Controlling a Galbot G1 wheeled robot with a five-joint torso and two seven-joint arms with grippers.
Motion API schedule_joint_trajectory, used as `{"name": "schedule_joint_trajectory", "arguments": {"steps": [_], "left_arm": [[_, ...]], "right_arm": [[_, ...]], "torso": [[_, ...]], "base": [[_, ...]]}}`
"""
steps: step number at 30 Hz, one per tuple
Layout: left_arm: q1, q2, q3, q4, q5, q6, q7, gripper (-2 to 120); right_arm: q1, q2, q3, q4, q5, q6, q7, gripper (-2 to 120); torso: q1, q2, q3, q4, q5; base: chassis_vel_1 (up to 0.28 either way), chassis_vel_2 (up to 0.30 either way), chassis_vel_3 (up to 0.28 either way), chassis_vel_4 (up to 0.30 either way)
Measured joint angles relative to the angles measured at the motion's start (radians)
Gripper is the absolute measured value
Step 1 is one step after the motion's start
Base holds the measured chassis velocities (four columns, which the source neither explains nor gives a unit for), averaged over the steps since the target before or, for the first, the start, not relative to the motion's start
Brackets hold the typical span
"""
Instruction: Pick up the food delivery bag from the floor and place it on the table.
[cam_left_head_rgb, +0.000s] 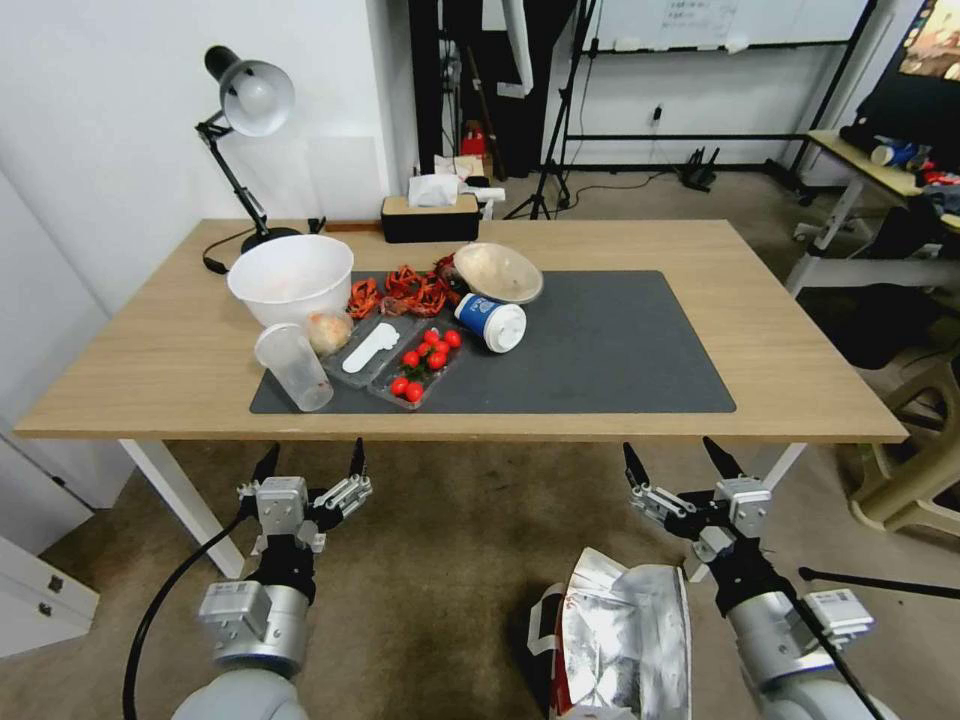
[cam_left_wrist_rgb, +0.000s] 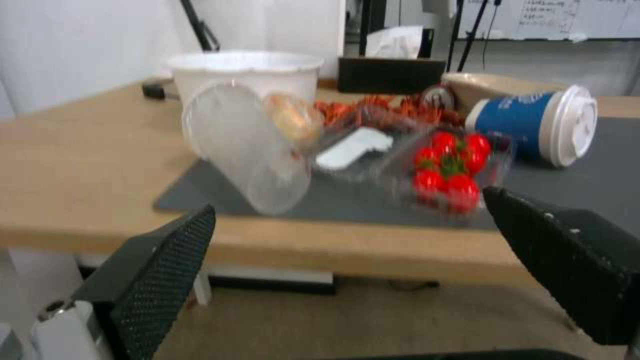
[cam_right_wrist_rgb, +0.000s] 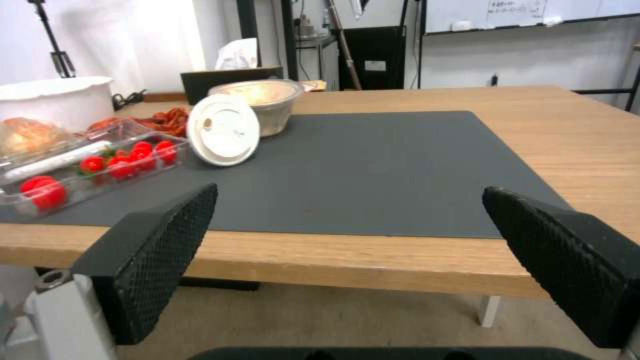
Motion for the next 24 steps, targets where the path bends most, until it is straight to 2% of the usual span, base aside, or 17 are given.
{"name": "schedule_joint_trajectory", "arguments": {"steps": [2,11,16,20,24], "left_arm": [[0.014,0.005,0.003,0.012,-0.009,-0.050,-0.008,100],[0.023,0.015,-0.003,0.019,-0.056,-0.105,0.009,100],[0.023,0.021,-0.010,0.018,-0.073,-0.107,0.021,100],[0.022,0.024,-0.013,0.007,-0.091,-0.078,0.023,100],[0.021,0.028,-0.019,0.006,-0.101,-0.073,0.037,100]], "right_arm": [[0.004,-0.007,0.009,-0.010,0.009,0.013,0.001,100],[0.001,0.002,0.010,-0.015,-0.002,0.042,0.010,100],[-0.005,0.011,0.006,-0.015,-0.008,0.053,0.013,100],[-0.007,0.019,0.005,-0.015,-0.018,0.063,0.021,100],[-0.009,0.020,0.007,-0.020,-0.027,0.071,0.023,100]], "torso": [[0.000,0.000,0.000,0.0001,0.0001],[0.000,0.000,0.000,-0.0001,0.0000],[0.000,0.000,0.000,-0.0001,-0.0001],[-0.001,-0.003,-0.002,-0.0001,0.0000],[-0.008,-0.017,-0.010,-0.0001,-0.0001]], "base": [[0.000,0.000,0.000,0.000],[0.000,0.000,0.000,0.000],[0.000,0.000,0.000,0.000],[0.000,0.000,0.000,0.000],[0.000,0.000,0.000,0.000]]}}
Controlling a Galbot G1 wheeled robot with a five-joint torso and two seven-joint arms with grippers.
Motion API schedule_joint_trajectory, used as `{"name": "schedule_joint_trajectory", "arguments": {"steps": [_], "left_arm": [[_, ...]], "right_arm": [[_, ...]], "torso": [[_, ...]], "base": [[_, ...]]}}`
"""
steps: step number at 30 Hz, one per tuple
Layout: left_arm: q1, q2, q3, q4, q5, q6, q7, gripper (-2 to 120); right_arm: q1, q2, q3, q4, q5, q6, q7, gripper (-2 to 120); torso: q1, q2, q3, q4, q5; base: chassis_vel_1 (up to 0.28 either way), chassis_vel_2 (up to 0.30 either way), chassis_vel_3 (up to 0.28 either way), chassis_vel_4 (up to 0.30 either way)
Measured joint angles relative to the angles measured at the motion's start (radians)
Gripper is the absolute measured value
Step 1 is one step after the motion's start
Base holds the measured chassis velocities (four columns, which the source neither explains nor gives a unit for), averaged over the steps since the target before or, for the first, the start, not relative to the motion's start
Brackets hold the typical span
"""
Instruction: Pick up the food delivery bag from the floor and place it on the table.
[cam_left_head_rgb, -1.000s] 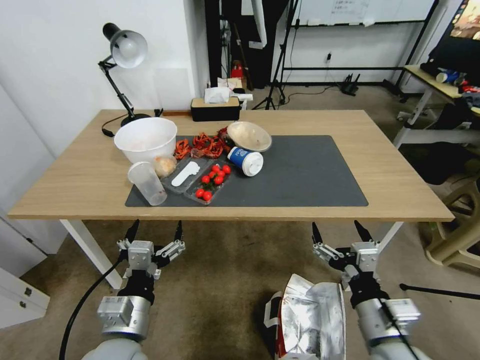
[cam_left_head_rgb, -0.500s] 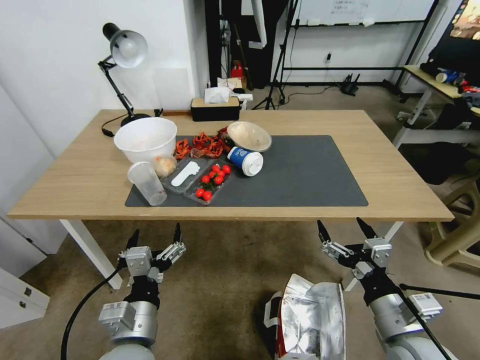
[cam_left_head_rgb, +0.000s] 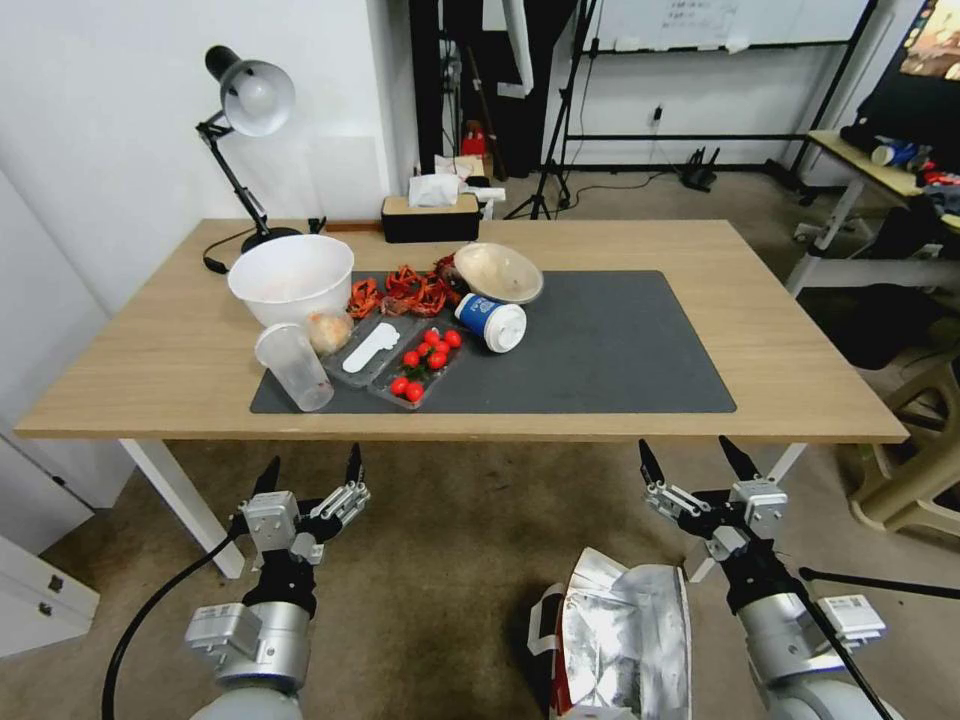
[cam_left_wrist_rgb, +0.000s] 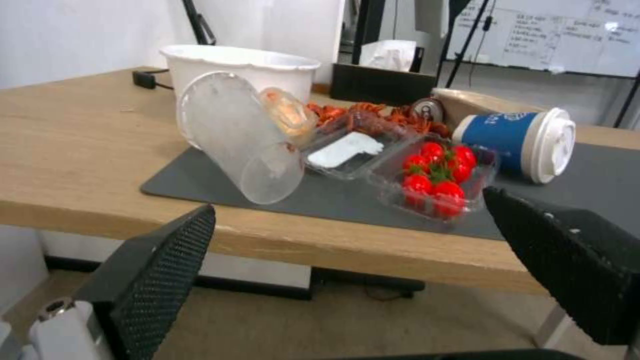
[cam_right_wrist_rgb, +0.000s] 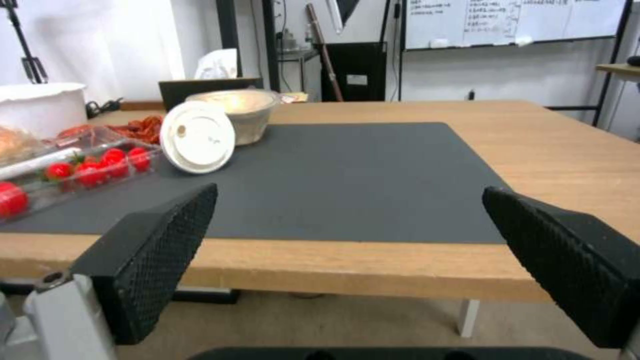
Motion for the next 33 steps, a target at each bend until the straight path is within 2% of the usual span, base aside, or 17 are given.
{"name": "schedule_joint_trajectory", "arguments": {"steps": [5,33], "left_arm": [[0.000,0.006,-0.004,0.000,-0.004,0.000,0.017,100],[0.005,0.003,-0.012,0.005,0.001,-0.004,0.031,100]], "right_arm": [[-0.001,-0.001,0.005,-0.028,-0.002,0.036,-0.006,100],[0.011,0.004,-0.004,-0.041,-0.006,0.031,-0.002,100]], "torso": [[-0.013,-0.030,-0.017,0.0000,0.0001],[-0.074,-0.168,-0.094,0.0000,0.0001]], "base": [[0.000,0.000,0.000,0.000],[0.000,0.000,0.000,0.000]]}}
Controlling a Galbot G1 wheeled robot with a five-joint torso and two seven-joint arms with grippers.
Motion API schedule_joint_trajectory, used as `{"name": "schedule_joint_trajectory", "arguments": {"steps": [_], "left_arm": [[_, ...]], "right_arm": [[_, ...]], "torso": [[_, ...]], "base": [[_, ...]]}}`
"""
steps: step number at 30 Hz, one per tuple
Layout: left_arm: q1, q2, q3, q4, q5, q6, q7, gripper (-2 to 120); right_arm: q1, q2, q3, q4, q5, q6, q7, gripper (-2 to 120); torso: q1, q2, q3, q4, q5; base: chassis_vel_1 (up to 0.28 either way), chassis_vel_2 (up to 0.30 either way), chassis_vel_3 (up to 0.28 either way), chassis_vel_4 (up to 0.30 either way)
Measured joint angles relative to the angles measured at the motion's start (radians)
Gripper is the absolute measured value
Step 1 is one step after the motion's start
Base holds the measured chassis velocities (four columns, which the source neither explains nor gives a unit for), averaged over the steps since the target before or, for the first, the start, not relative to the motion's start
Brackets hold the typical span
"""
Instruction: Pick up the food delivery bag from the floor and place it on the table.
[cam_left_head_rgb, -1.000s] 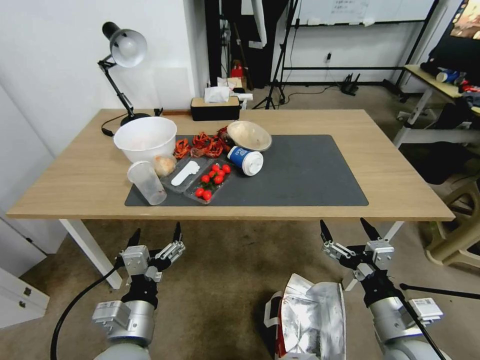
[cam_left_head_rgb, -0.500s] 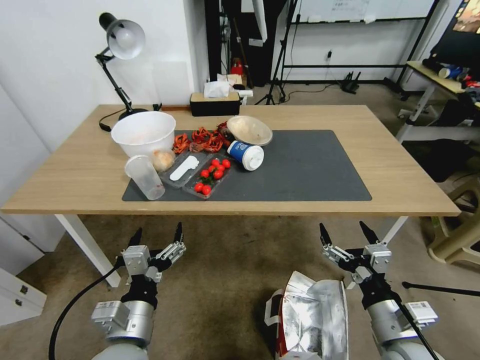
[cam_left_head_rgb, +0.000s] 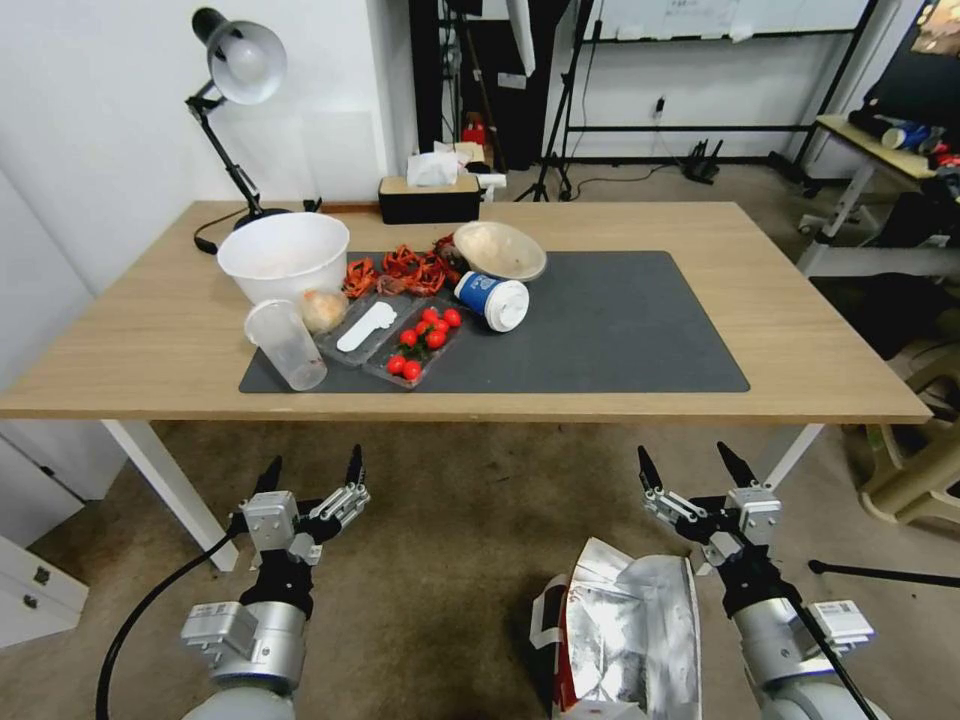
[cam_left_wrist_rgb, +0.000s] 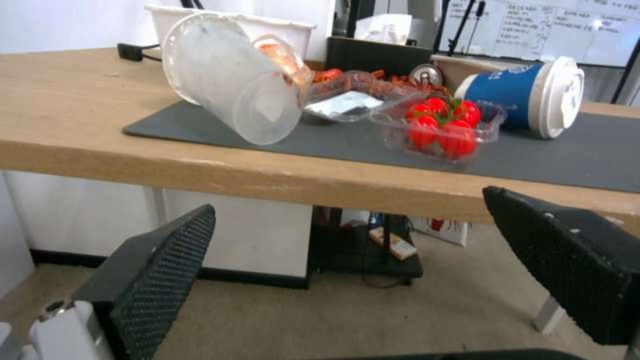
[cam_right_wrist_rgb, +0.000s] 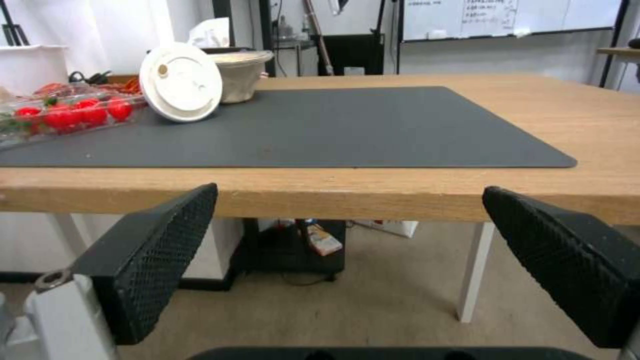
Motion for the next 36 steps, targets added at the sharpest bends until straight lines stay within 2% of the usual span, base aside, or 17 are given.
{"name": "schedule_joint_trajectory", "arguments": {"steps": [36], "left_arm": [[0.005,-0.006,-0.007,0.002,0.020,-0.006,0.010,100]], "right_arm": [[0.007,0.001,-0.017,-0.017,0.000,0.013,0.018,100]], "torso": [[-0.071,-0.170,-0.099,0.0000,0.0000]], "base": [[0.000,0.000,0.000,0.000]]}}
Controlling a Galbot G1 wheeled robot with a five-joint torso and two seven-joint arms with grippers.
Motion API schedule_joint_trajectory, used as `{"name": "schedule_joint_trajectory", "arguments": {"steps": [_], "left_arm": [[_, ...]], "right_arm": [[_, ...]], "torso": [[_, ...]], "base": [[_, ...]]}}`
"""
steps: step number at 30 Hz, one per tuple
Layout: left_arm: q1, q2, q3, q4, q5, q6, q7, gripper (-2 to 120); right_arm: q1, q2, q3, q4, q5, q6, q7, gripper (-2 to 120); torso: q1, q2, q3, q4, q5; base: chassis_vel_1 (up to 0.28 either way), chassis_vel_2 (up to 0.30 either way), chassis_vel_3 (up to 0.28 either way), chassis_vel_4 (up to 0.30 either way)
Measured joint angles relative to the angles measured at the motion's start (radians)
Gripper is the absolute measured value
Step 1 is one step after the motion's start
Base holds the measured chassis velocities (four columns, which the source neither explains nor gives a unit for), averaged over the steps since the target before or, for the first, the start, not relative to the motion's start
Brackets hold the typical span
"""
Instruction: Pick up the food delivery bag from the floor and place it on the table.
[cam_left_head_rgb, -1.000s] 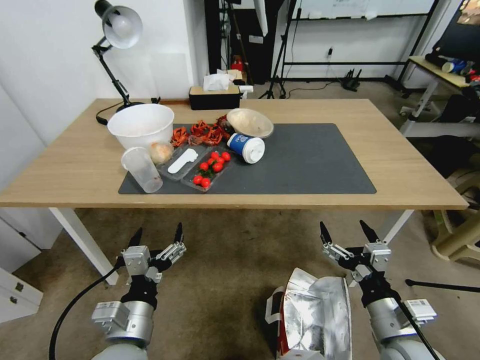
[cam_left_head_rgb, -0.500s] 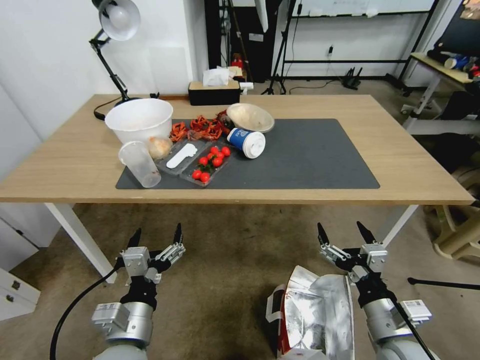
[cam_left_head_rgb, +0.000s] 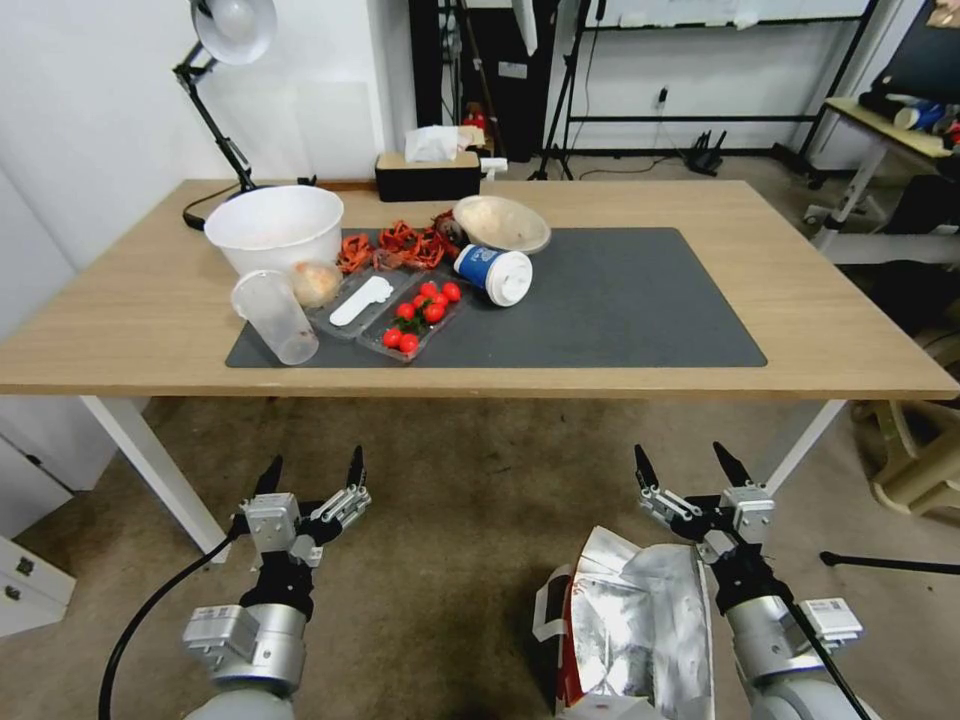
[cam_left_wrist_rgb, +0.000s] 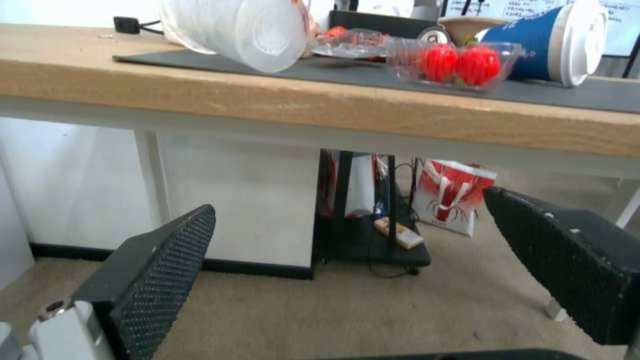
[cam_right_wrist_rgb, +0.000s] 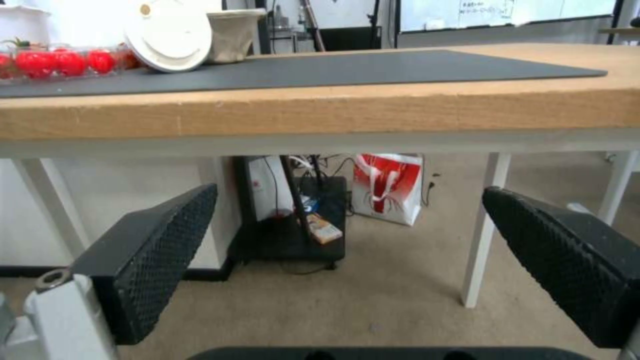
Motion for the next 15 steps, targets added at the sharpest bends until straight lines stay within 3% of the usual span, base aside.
{"name": "schedule_joint_trajectory", "arguments": {"steps": [15], "left_arm": [[-0.001,0.004,-0.008,-0.002,-0.007,-0.001,0.001,100]], "right_arm": [[-0.004,-0.001,0.010,0.003,0.000,0.000,-0.002,100]], "torso": [[-0.025,-0.062,-0.037,0.0000,0.0000]], "base": [[0.000,0.000,0.000,0.000]]}}
